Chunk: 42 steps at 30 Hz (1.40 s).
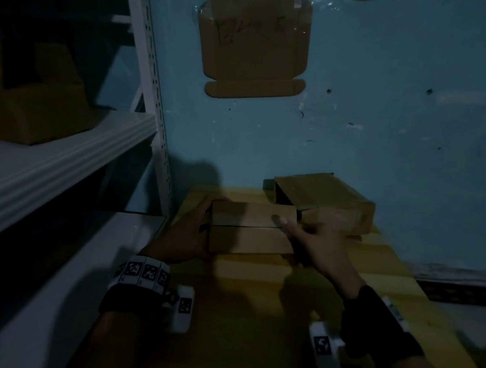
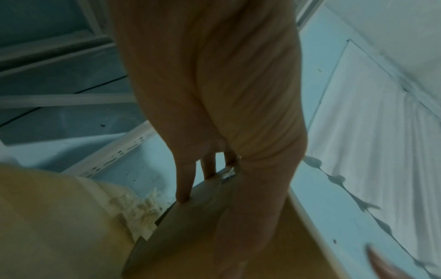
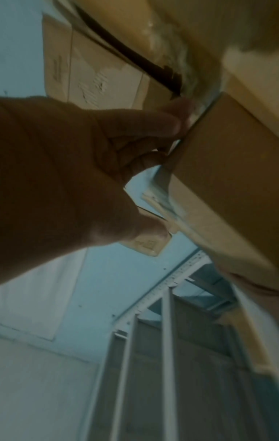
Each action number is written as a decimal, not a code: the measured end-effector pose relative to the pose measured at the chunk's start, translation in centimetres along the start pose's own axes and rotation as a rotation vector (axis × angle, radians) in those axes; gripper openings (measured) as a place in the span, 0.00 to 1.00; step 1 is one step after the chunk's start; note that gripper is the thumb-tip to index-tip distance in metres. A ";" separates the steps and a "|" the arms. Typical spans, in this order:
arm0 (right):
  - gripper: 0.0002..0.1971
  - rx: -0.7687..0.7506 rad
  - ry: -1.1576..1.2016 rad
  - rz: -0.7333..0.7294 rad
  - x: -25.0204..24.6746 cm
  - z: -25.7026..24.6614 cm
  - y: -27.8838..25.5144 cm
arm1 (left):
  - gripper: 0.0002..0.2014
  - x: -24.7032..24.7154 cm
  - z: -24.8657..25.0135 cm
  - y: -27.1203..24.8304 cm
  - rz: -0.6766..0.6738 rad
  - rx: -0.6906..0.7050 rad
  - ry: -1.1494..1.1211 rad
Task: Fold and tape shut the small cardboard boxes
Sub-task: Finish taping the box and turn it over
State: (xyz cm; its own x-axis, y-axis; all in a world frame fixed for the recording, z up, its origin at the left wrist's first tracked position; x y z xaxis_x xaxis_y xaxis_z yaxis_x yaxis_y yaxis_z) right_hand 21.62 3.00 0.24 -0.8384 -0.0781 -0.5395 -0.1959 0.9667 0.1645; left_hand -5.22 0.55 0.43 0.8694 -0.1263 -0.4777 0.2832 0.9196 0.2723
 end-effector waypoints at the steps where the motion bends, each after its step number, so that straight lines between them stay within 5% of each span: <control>1: 0.36 -0.007 -0.034 0.037 0.1 0.0 -0.1 | 0.51 0.2 0.1 0.0 0.000 0.006 0.002; 4: 0.39 -0.050 -0.200 0.120 0.6 0.0 -0.4 | 0.54 1.0 0.0 -0.1 -0.025 -0.010 0.042; 8: 0.25 -0.102 -0.337 0.185 0.9 -0.8 -0.9 | 0.60 1.7 -0.6 -0.4 0.000 -0.051 0.137; 15: 0.25 -0.258 -0.469 0.109 0.5 -0.6 -0.7 | 0.64 1.5 -0.7 -1.3 0.082 -0.058 0.260; 23: 0.27 -0.338 -0.405 0.003 0.3 -0.4 -0.5 | 0.57 1.0 -0.3 -1.4 0.174 0.060 0.556; 27: 0.22 -0.313 -0.148 -0.098 -0.3 -0.3 -0.5 | 0.46 0.7 -0.6 -1.2 0.187 0.109 0.590; 31: 0.20 -0.265 0.124 0.058 -3.1 -0.4 -0.2 | 0.46 -0.8 -0.7 -1.5 0.227 0.121 0.485; 38: 0.17 -0.231 0.161 0.262 -4.3 0.9 0.7 | 0.44 -1.7 -0.7 -2.5 0.253 0.136 0.401; 42: 0.23 -0.185 0.139 0.581 -6.0 2.5 1.2 | 0.41 -2.7 -0.7 -3.2 0.260 0.149 0.379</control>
State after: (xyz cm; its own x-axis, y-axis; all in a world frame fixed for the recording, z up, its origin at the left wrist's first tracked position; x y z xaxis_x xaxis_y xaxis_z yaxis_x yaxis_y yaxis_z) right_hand 27.70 5.21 1.63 -0.8904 0.4045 -0.2088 0.2372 0.8038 0.5456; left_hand -8.77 -1.80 0.26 0.7184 0.2704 -0.6410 0.1551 0.8359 0.5265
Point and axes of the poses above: each hand's wrist, its own y-axis towards the middle knuckle, its own x-axis out of the palm, z = x × y, the point moved 3 cm from there along y, towards the middle knuckle, and after that the axes turned 2 degrees about -y, right-handed, at the moved point
